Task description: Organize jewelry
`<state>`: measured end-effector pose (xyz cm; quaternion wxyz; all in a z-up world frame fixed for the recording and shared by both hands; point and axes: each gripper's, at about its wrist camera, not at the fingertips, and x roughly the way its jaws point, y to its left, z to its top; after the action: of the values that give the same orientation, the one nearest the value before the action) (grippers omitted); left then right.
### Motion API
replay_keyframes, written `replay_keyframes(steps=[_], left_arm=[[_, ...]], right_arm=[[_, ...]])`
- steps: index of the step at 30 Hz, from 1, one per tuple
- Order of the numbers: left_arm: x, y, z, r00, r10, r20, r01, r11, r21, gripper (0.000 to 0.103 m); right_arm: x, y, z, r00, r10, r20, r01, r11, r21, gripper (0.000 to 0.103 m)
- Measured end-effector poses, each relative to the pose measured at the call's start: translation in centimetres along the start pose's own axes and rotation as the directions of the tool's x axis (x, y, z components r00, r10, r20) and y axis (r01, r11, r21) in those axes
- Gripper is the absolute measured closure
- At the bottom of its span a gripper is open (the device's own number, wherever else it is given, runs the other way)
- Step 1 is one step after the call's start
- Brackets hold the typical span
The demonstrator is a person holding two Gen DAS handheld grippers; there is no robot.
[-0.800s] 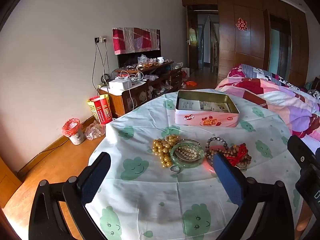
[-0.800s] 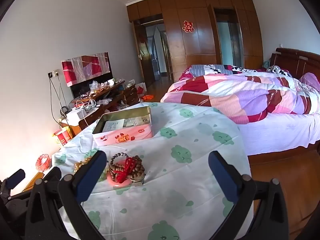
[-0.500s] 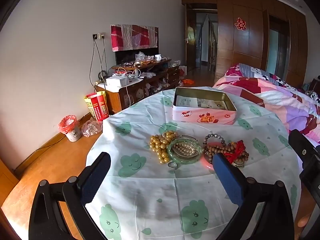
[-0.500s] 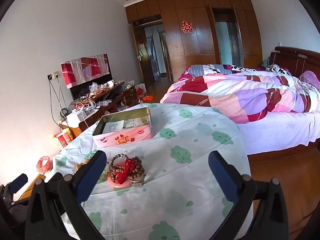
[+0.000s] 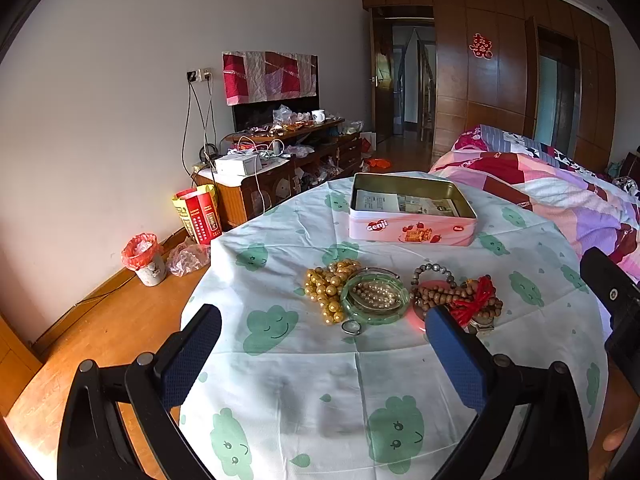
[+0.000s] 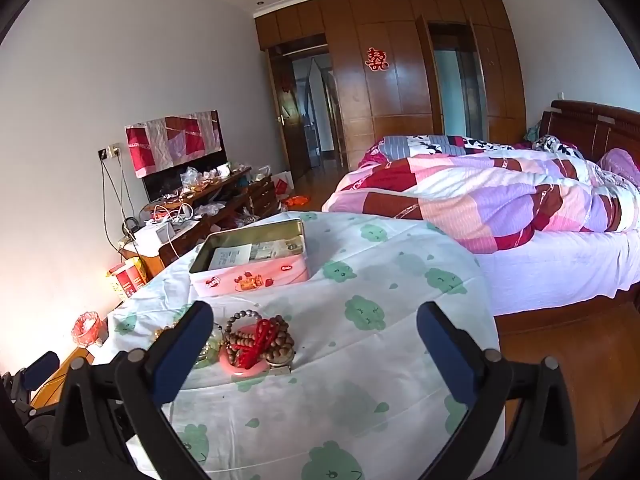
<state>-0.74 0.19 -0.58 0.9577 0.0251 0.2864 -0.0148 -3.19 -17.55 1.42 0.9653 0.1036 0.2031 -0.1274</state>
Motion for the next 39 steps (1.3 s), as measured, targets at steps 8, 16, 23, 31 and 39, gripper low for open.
replay_keyframes(steps=[8, 16, 23, 31, 39], left_arm=[[-0.02, -0.19, 0.01, 1.000, 0.002, 0.001, -0.002, 1.000, 0.008, 0.001], [-0.04, -0.33, -0.05, 1.000, 0.001, -0.002, -0.001, 1.000, 0.003, 0.001], [-0.11, -0.25, -0.02, 1.000, -0.001, -0.001, 0.001, 1.000, 0.001, 0.001], [-0.12, -0.12, 0.06, 1.000, -0.002, -0.003, 0.002, 1.000, 0.000, 0.001], [-0.12, -0.13, 0.04, 1.000, 0.003, 0.001, -0.003, 1.000, 0.004, 0.001]], right_arm=[[-0.10, -0.15, 0.16, 1.000, 0.001, -0.004, -0.001, 1.000, 0.010, 0.000], [-0.18, -0.13, 0.11, 1.000, 0.002, -0.002, -0.002, 1.000, 0.010, 0.000], [-0.14, -0.23, 0.16, 1.000, 0.002, -0.003, -0.002, 1.000, 0.013, 0.000], [-0.16, -0.25, 0.20, 1.000, 0.002, -0.003, -0.002, 1.000, 0.013, 0.000], [-0.17, -0.24, 0.17, 1.000, 0.002, -0.002, -0.002, 1.000, 0.015, 0.000]])
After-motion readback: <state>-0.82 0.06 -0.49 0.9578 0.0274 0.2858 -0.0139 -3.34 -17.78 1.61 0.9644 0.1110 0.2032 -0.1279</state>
